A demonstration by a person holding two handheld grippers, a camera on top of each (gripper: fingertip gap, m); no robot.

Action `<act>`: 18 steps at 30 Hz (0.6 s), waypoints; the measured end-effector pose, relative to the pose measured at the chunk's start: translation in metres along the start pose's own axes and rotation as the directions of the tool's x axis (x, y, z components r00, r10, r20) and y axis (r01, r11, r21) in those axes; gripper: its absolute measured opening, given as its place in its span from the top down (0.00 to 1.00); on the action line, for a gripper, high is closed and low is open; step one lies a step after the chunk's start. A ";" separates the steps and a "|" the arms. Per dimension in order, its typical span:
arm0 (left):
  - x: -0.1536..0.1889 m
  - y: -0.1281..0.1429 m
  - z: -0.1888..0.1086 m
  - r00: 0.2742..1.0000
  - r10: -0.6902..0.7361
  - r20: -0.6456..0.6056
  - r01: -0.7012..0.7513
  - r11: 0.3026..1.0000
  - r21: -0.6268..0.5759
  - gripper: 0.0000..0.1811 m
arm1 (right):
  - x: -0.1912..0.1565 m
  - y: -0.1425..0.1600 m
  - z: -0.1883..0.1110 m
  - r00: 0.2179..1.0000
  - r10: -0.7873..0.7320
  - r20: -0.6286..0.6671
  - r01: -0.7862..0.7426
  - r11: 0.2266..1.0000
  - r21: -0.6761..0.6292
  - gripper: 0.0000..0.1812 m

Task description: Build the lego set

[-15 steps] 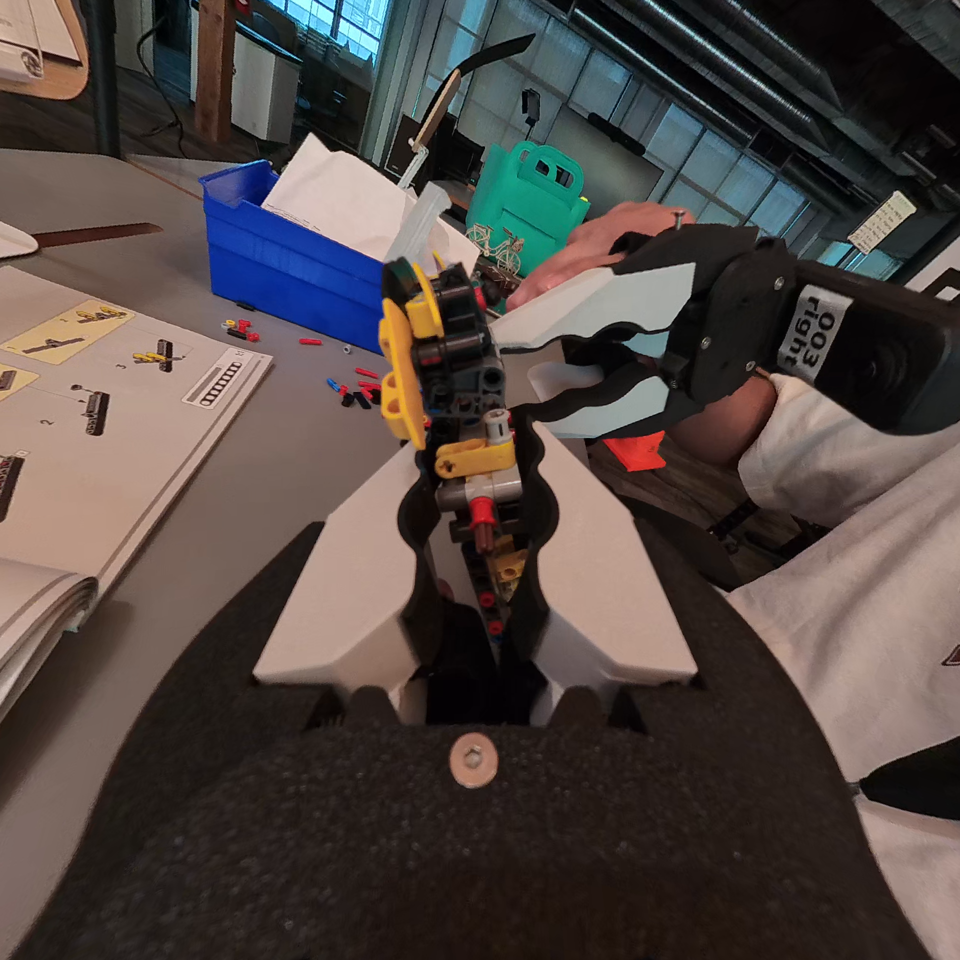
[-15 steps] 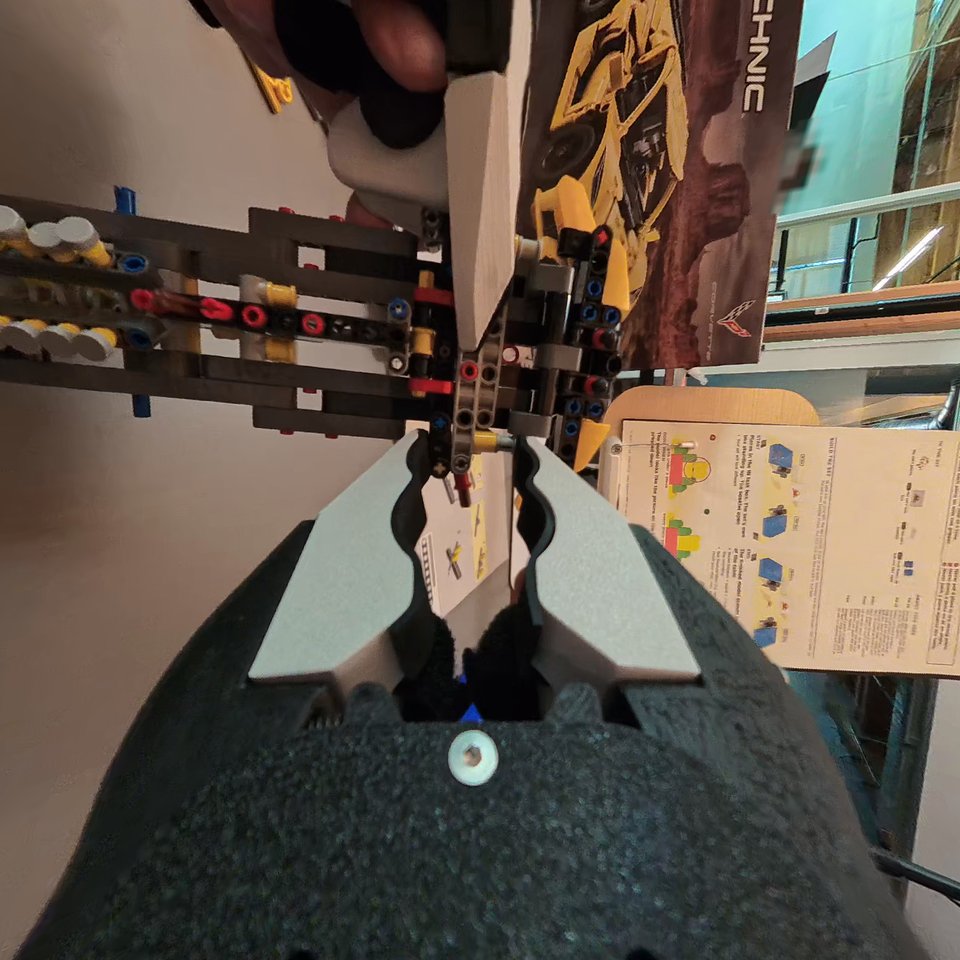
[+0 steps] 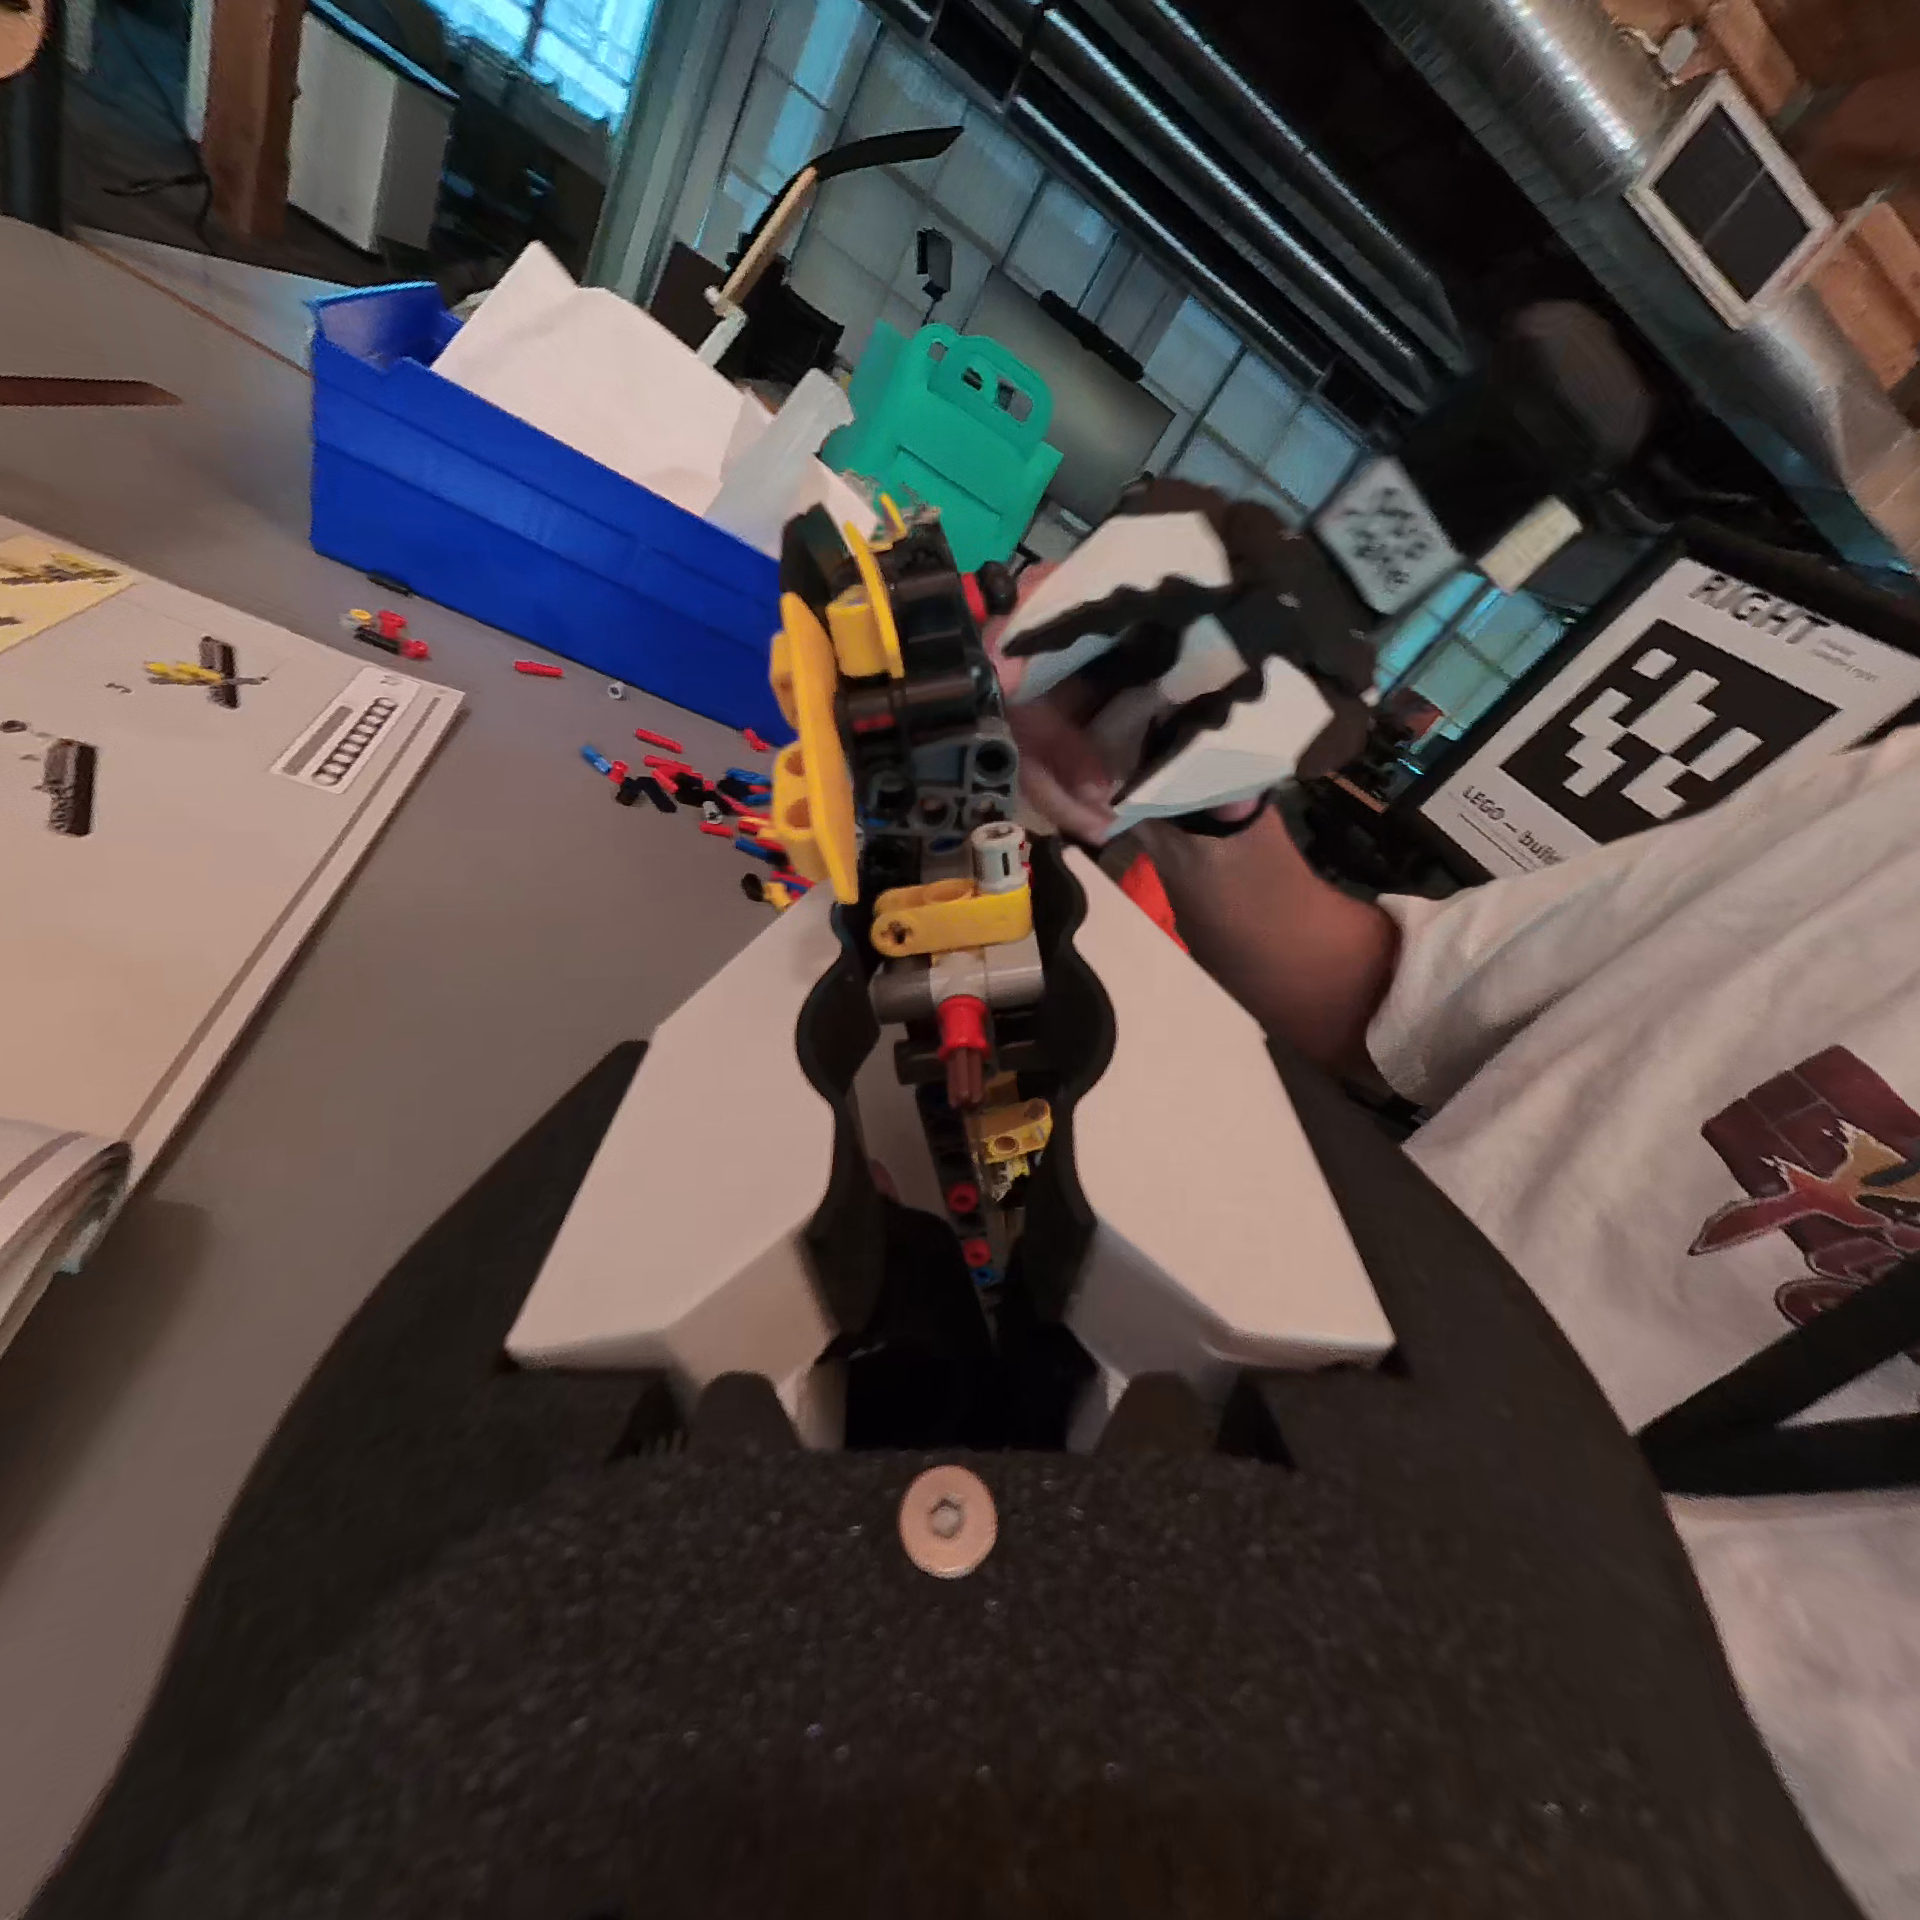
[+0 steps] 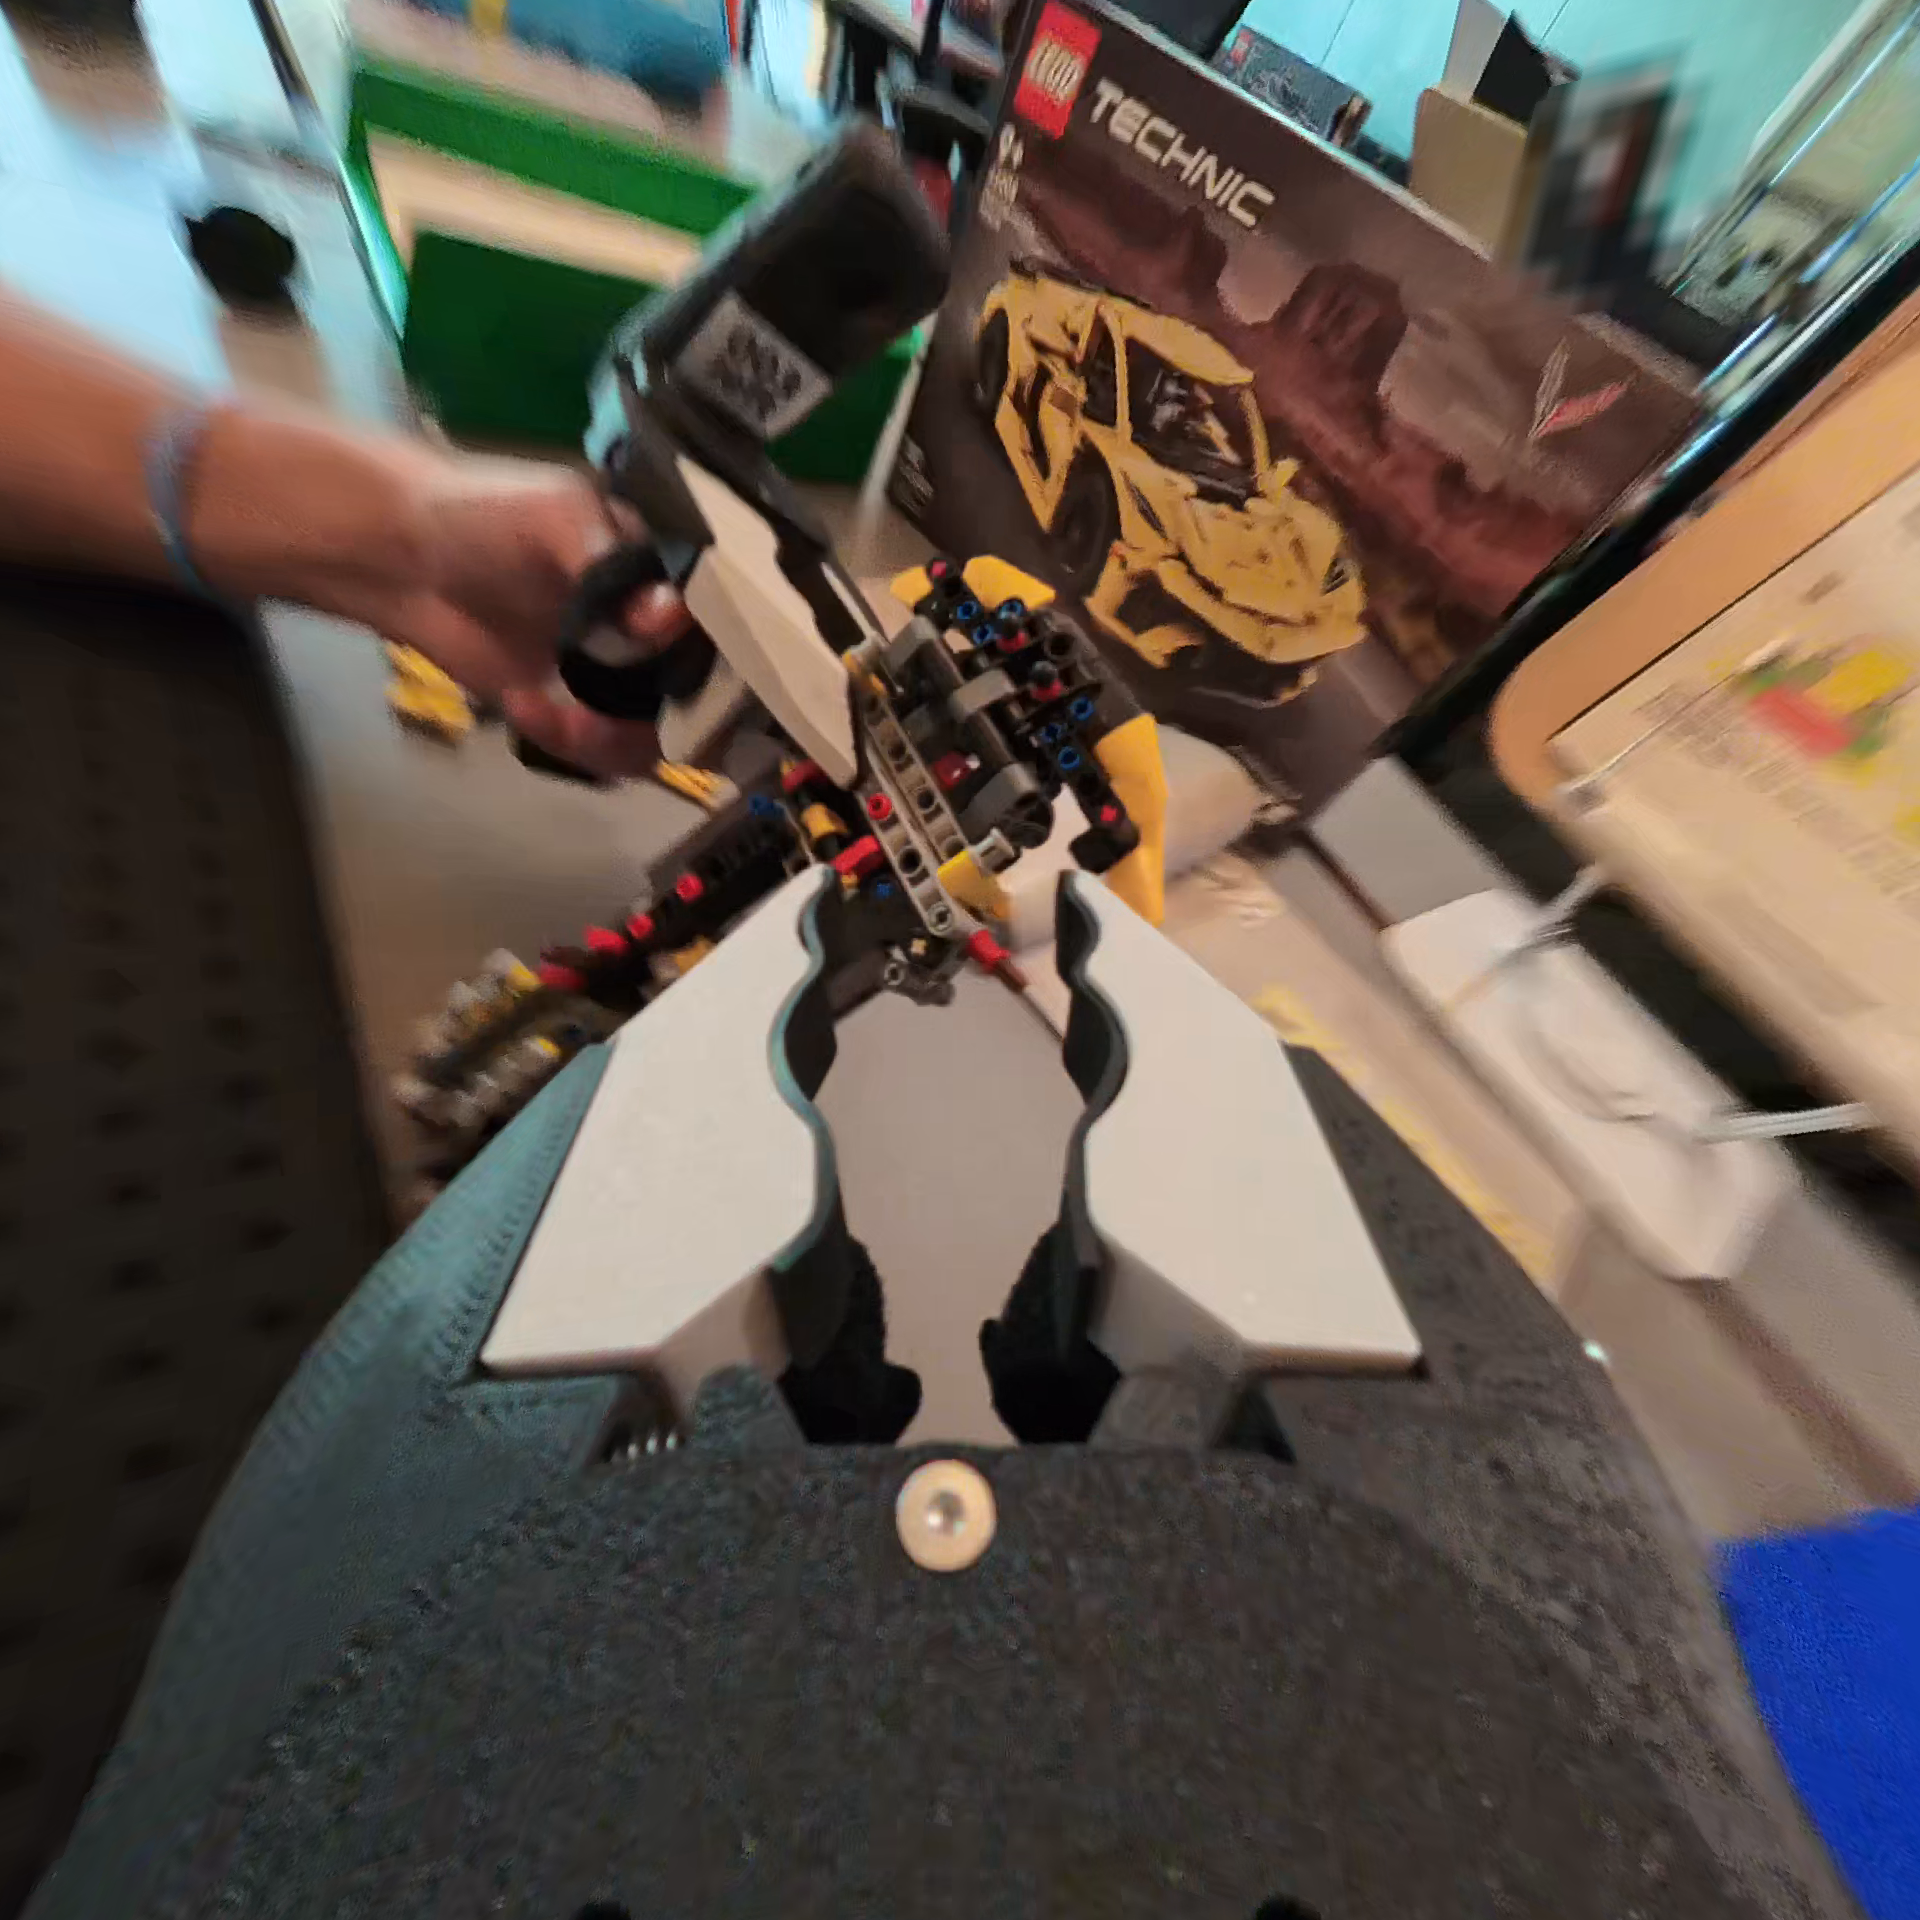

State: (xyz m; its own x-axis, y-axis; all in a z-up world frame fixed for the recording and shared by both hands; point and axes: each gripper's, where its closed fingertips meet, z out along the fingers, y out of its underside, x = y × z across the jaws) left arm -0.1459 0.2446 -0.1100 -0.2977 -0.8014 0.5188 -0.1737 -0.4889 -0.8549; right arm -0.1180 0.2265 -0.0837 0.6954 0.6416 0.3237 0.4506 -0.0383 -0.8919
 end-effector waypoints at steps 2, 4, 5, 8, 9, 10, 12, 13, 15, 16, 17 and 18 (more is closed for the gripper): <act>0.007 0.001 -0.001 0.998 0.027 -0.053 -0.027 1.000 -0.006 0.86 | -0.002 0.002 0.002 0.969 0.228 0.098 -0.236 0.968 0.087 0.79; 0.010 0.001 -0.002 0.996 0.040 -0.078 -0.041 0.999 -0.012 0.86 | 0.007 0.001 -0.002 0.899 0.399 0.178 -0.431 0.877 0.212 0.80; 0.011 0.001 -0.002 0.996 0.046 -0.081 -0.047 0.999 -0.009 0.86 | 0.007 0.001 -0.004 0.856 0.461 0.233 -0.510 0.827 0.236 0.80; 0.012 0.000 -0.003 0.994 0.066 -0.081 -0.066 0.998 0.007 0.86 | -0.001 0.009 0.000 0.790 0.538 0.295 -0.602 0.771 0.206 0.77; 0.013 -0.001 -0.004 0.994 0.079 -0.080 -0.079 0.997 0.009 0.86 | -0.006 0.010 0.002 0.804 0.523 0.284 -0.583 0.787 0.200 0.78; 0.015 -0.002 -0.004 0.992 0.094 -0.079 -0.093 0.996 0.012 0.86 | -0.011 0.010 0.004 0.824 0.499 0.268 -0.553 0.810 0.195 0.78; 0.017 -0.004 -0.004 0.990 0.133 -0.055 -0.132 0.991 0.021 0.86 | -0.012 0.006 0.004 0.870 0.452 0.196 -0.487 0.849 0.203 0.77; 0.018 -0.006 -0.004 0.988 0.152 -0.039 -0.151 0.988 0.026 0.86 | -0.011 0.002 0.002 0.888 0.433 0.152 -0.458 0.863 0.212 0.77; 0.019 -0.011 -0.004 0.982 0.191 0.009 -0.191 0.981 0.042 0.86 | -0.005 -0.003 -0.002 0.909 0.414 0.039 -0.413 0.887 0.209 0.77; 0.020 -0.013 -0.003 0.976 0.213 0.037 -0.215 0.975 0.049 0.86 | -0.004 -0.006 -0.004 0.914 0.405 -0.009 -0.394 0.895 0.210 0.76; 0.021 -0.015 -0.002 0.969 0.238 0.064 -0.241 0.969 0.052 0.86 | -0.004 -0.010 -0.006 0.918 0.394 -0.045 -0.377 0.901 0.213 0.75; 0.022 -0.017 -0.001 0.959 0.266 0.095 -0.271 0.961 0.049 0.86 | -0.004 -0.012 -0.008 0.916 0.392 -0.084 -0.368 0.905 0.215 0.75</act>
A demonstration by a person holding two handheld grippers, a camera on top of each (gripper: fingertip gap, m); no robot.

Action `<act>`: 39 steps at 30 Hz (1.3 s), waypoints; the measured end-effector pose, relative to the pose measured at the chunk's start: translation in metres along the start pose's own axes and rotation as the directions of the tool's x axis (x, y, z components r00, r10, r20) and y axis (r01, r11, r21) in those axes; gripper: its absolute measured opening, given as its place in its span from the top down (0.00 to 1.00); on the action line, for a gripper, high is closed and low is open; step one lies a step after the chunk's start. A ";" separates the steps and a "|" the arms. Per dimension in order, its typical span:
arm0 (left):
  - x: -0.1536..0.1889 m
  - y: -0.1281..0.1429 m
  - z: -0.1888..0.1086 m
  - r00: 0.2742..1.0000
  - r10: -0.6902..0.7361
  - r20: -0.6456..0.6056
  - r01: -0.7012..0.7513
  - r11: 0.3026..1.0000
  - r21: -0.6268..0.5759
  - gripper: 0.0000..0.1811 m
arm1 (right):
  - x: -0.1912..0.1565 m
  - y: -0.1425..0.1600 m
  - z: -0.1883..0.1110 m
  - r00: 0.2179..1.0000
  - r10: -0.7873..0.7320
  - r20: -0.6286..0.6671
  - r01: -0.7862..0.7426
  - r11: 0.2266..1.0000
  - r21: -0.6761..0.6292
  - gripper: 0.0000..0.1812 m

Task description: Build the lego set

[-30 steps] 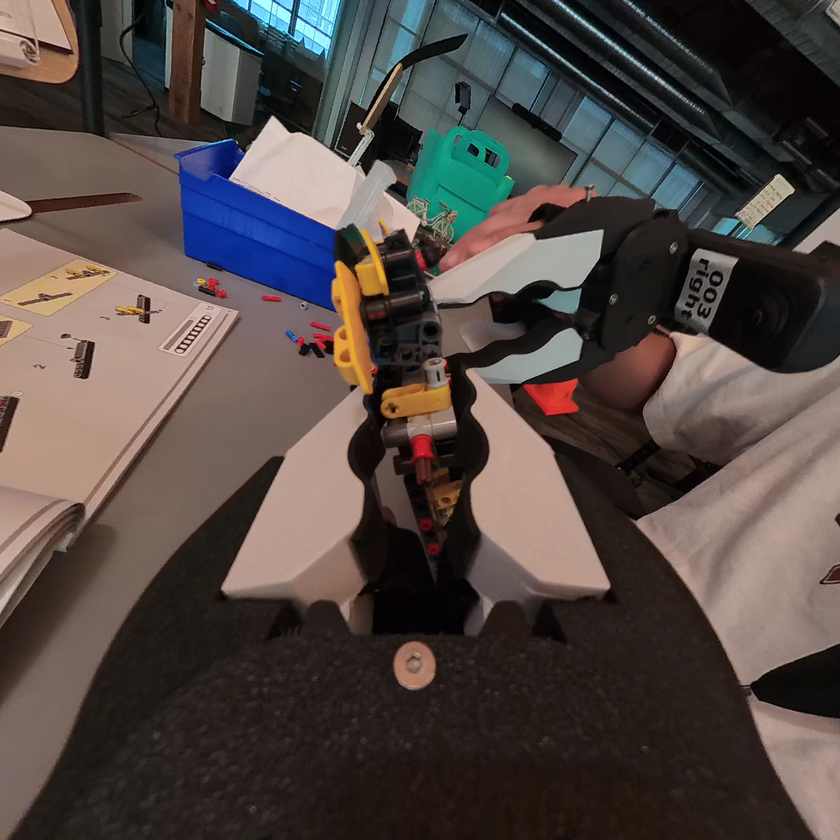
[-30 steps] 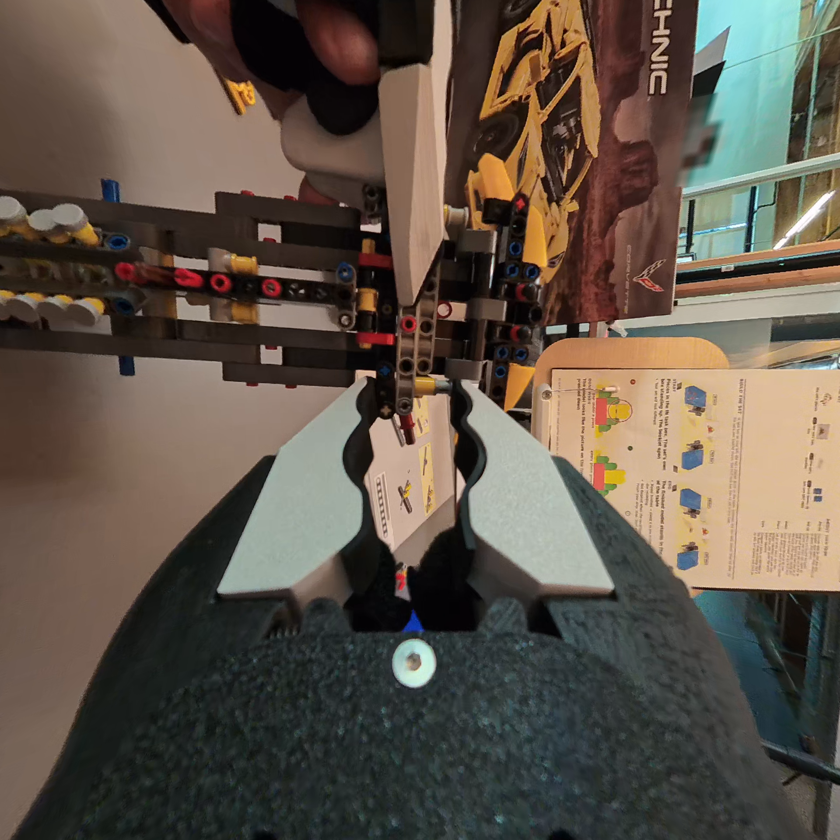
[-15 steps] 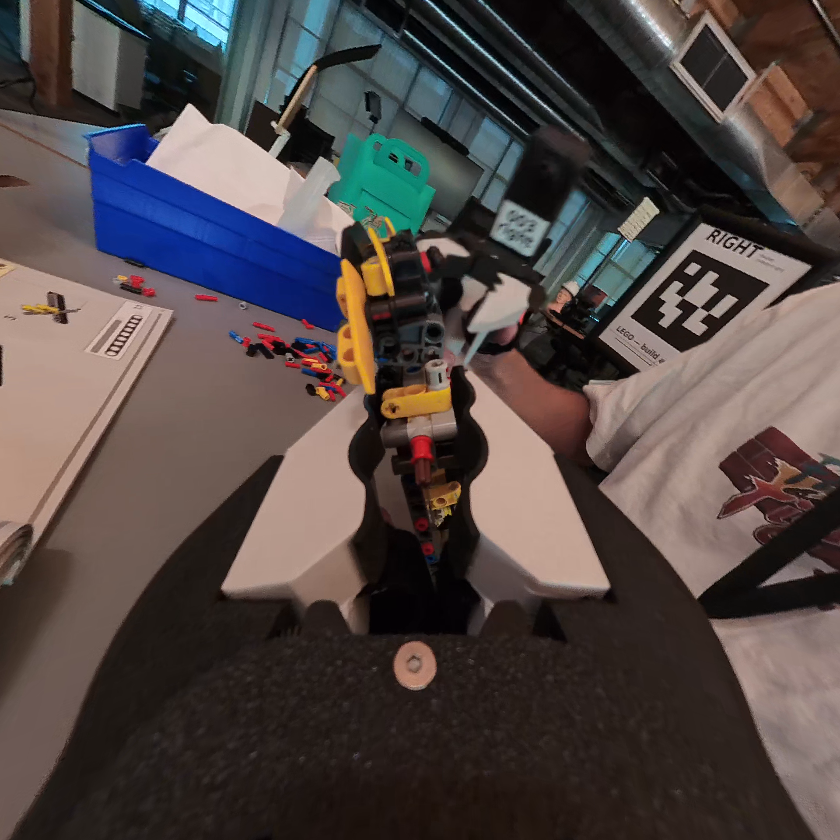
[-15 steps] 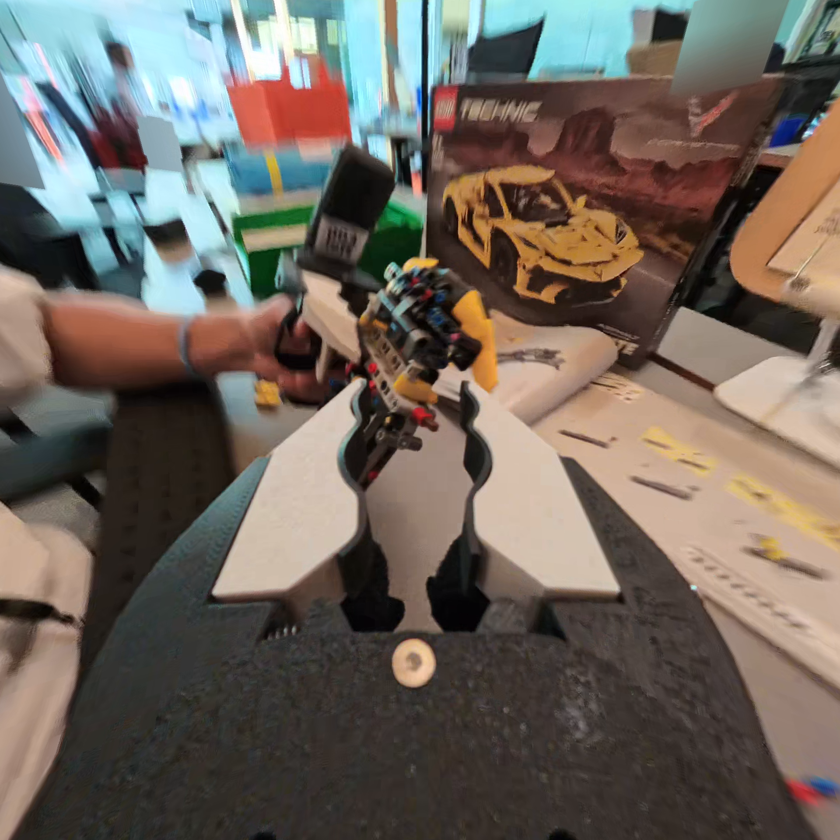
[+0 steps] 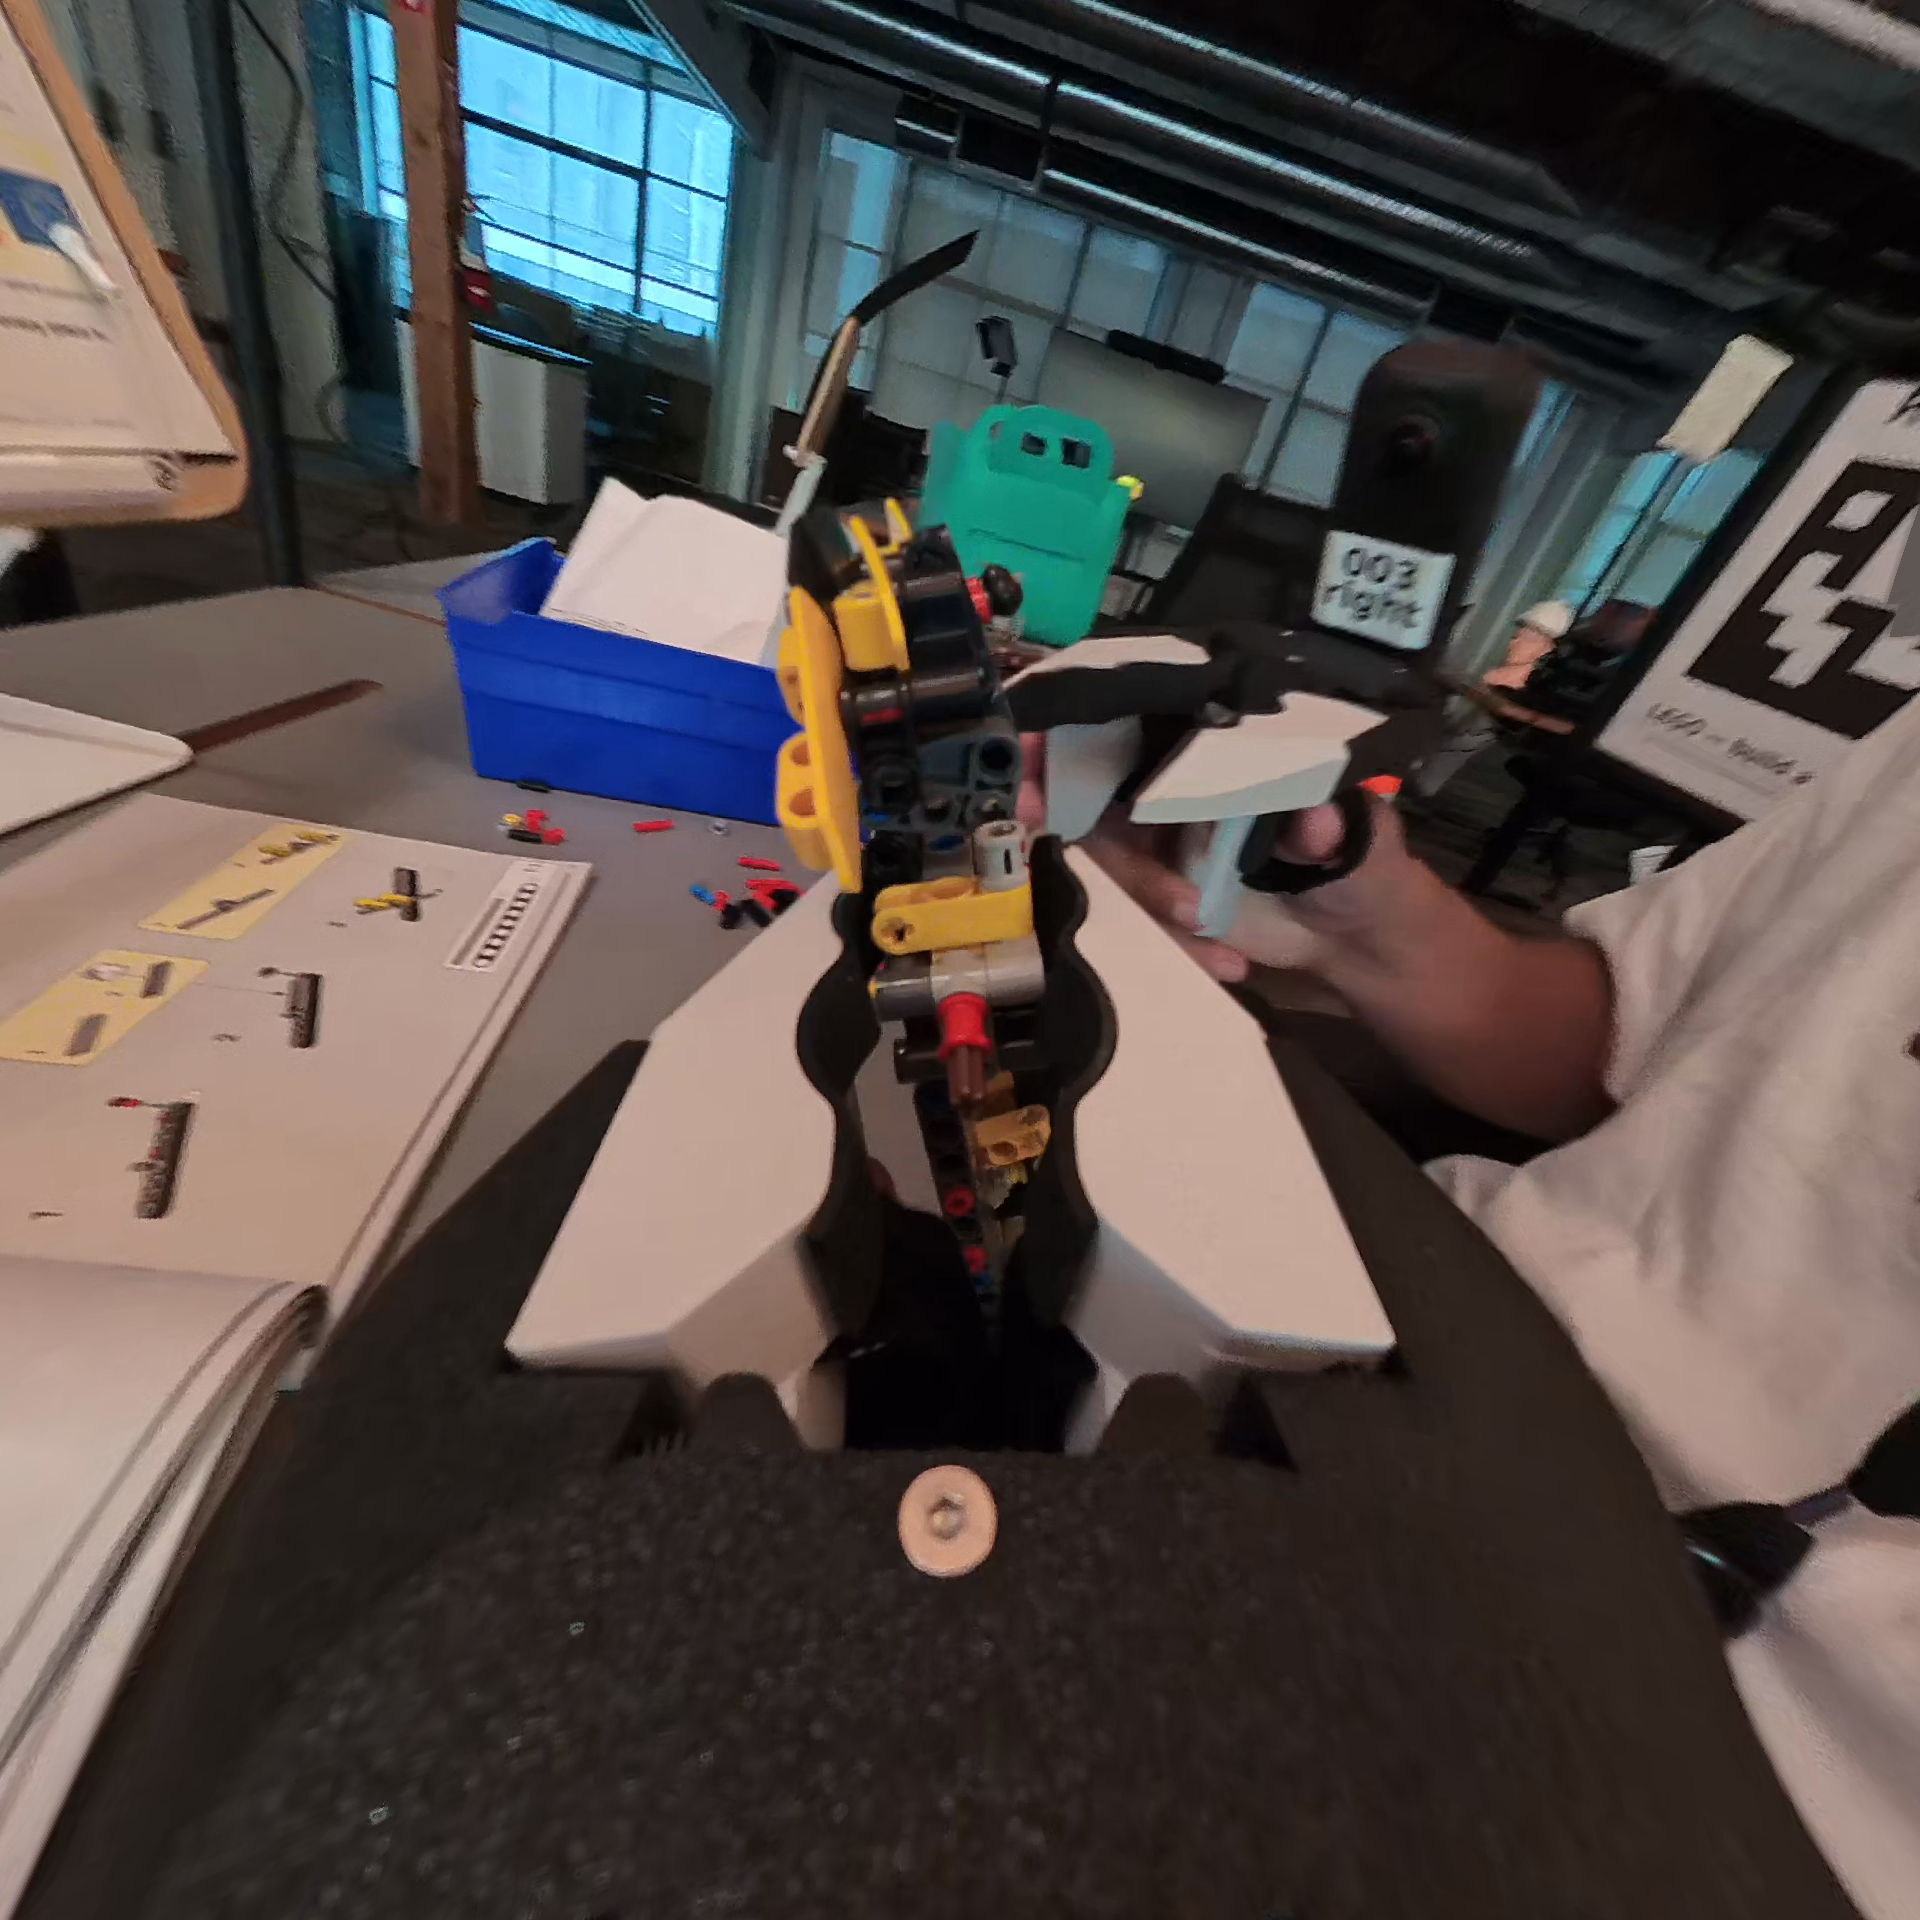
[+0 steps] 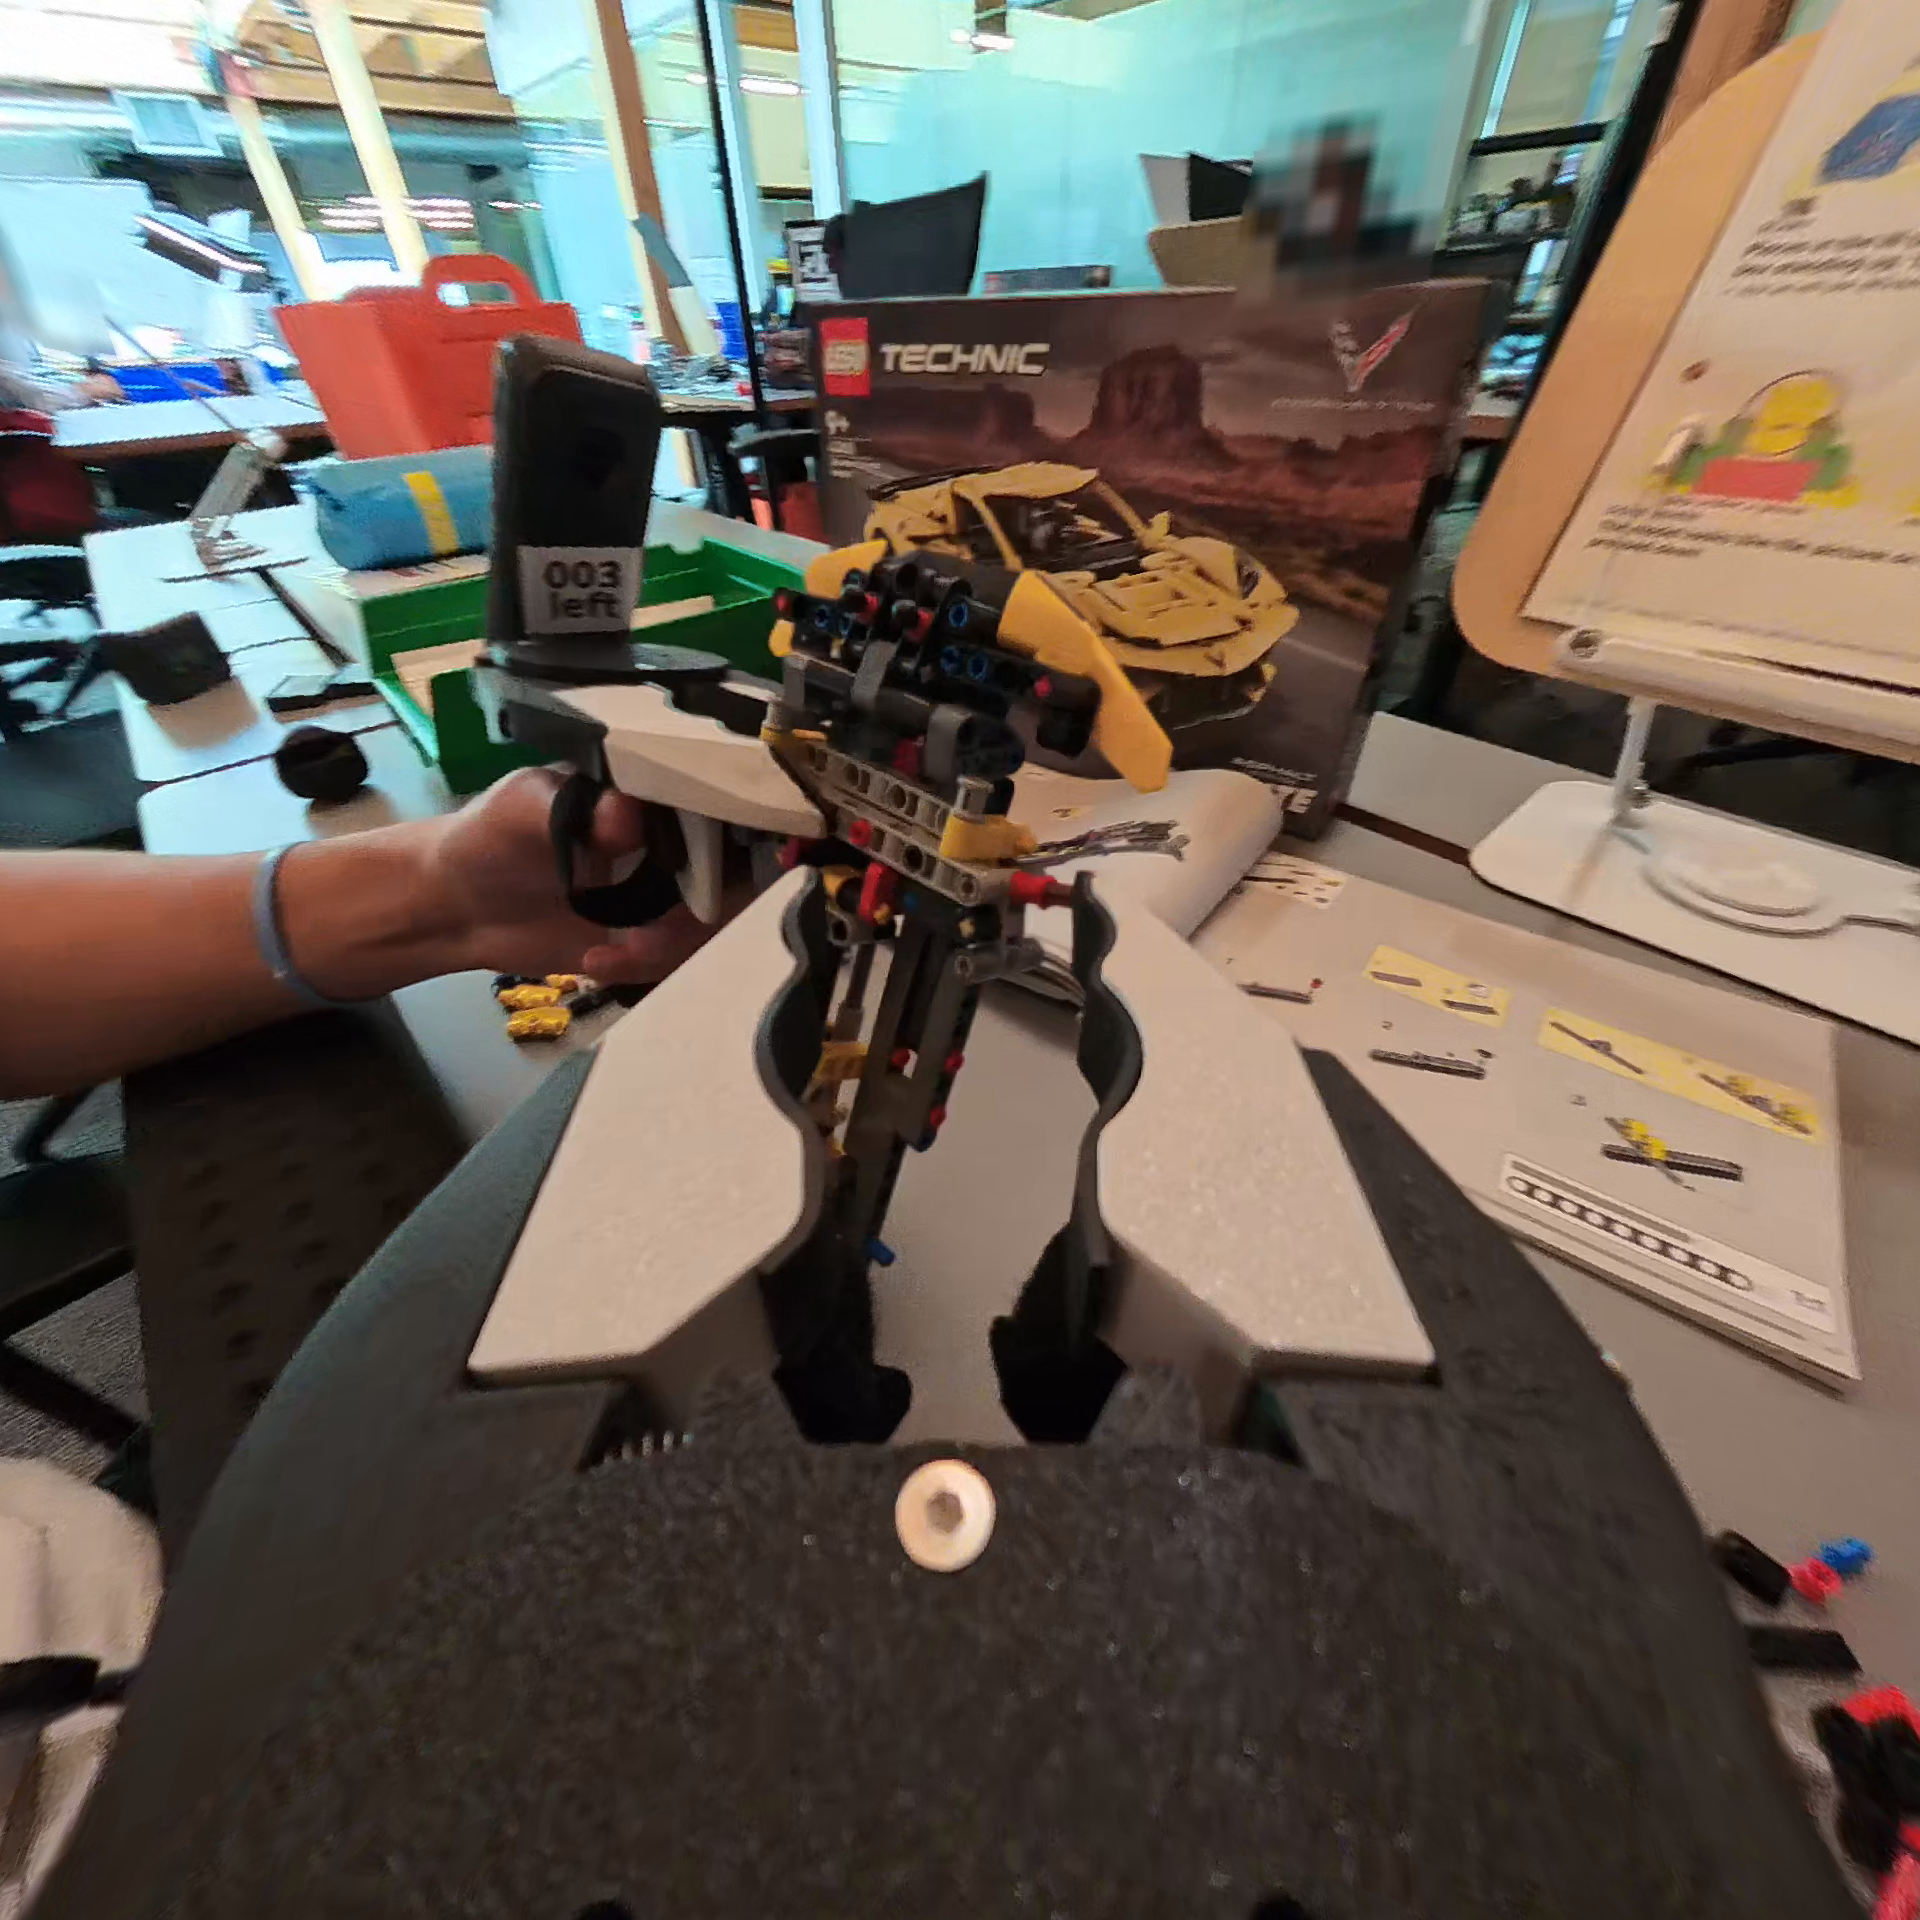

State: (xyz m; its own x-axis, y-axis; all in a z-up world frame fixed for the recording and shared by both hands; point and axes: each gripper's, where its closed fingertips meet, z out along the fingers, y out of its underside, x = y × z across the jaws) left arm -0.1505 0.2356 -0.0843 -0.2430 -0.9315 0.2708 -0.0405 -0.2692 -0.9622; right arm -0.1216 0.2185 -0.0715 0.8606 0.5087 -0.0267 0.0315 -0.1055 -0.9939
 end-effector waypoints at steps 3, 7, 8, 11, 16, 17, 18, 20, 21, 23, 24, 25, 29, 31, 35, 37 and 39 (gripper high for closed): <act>0.004 -0.003 0.005 0.994 0.073 0.079 -0.073 0.997 -0.010 0.85 | -0.007 -0.009 0.000 0.999 0.004 -0.045 -0.003 1.000 0.028 0.70; 0.012 -0.006 0.013 0.968 0.173 0.180 -0.169 0.985 -0.037 0.85 | -0.013 -0.007 0.006 0.996 0.064 -0.063 -0.069 0.994 -0.080 0.55; 0.014 -0.005 0.014 0.960 0.201 0.196 -0.196 0.979 -0.045 0.86 | -0.018 -0.009 0.007 0.994 0.095 -0.049 -0.099 0.991 -0.090 0.54; 0.021 -0.005 0.016 0.941 0.264 0.210 -0.258 0.965 -0.055 0.86 | -0.020 -0.008 0.010 0.990 0.116 -0.077 -0.126 0.981 -0.150 0.53; 0.025 -0.004 0.013 0.937 0.286 0.201 -0.284 0.958 -0.036 0.86 | -0.026 -0.008 0.013 0.989 0.116 -0.093 -0.134 0.968 -0.213 0.55; 0.025 -0.004 0.012 0.938 0.287 0.195 -0.287 0.957 -0.029 0.85 | -0.027 -0.008 0.014 0.989 0.112 -0.098 -0.131 0.968 -0.214 0.56; 0.025 -0.004 0.011 0.940 0.285 0.186 -0.286 0.958 -0.021 0.85 | -0.028 -0.007 0.014 0.988 0.115 -0.099 -0.134 0.968 -0.210 0.56; 0.026 -0.004 0.010 0.946 0.276 0.170 -0.279 0.960 -0.006 0.86 | -0.028 -0.007 0.014 0.988 0.109 -0.108 -0.129 0.970 -0.205 0.57; 0.027 -0.004 0.010 0.947 0.276 0.166 -0.280 0.960 0.000 0.85 | -0.028 -0.008 0.013 0.987 0.111 -0.116 -0.133 0.970 -0.205 0.57; 0.028 -0.004 0.011 0.950 0.271 0.157 -0.275 0.961 0.009 0.85 | -0.028 -0.007 0.013 0.985 0.111 -0.134 -0.137 0.969 -0.206 0.57; 0.028 -0.004 0.011 0.952 0.266 0.154 -0.271 0.963 0.011 0.85 | -0.028 -0.007 0.012 0.984 0.113 -0.141 -0.140 0.969 -0.205 0.57; 0.029 -0.003 0.011 0.951 0.269 0.154 -0.274 0.962 0.012 0.85 | -0.029 -0.007 0.012 0.983 0.111 -0.148 -0.140 0.969 -0.204 0.57; 0.031 -0.002 0.012 0.944 0.292 0.155 -0.295 0.955 -0.003 0.85 | -0.030 -0.007 0.010 0.982 0.100 -0.157 -0.132 0.969 -0.208 0.57; 0.031 -0.002 0.012 0.940 0.302 0.157 -0.304 0.953 -0.012 0.85 | -0.030 -0.007 0.010 0.984 0.100 -0.150 -0.131 0.969 -0.210 0.57; 0.031 -0.002 0.012 0.936 0.315 0.159 -0.315 0.949 -0.026 0.85 | -0.029 -0.007 0.009 0.986 0.098 -0.138 -0.126 0.968 -0.215 0.59; 0.031 -0.002 0.013 0.938 0.309 0.155 -0.310 0.951 -0.020 0.85 | -0.029 -0.007 0.009 0.985 0.096 -0.144 -0.126 0.968 -0.217 0.59; 0.031 -0.002 0.013 0.937 0.312 0.157 -0.312 0.950 -0.021 0.85 | -0.028 -0.007 0.009 0.984 0.106 -0.144 -0.135 0.968 -0.211 0.60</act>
State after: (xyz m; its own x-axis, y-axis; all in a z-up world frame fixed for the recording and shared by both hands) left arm -0.1458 0.2038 -0.0738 -0.0886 -0.9952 -0.0420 0.0171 0.0406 -0.9990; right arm -0.1504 0.2126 -0.0651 0.9231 0.3666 -0.1160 0.0217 -0.3509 -0.9362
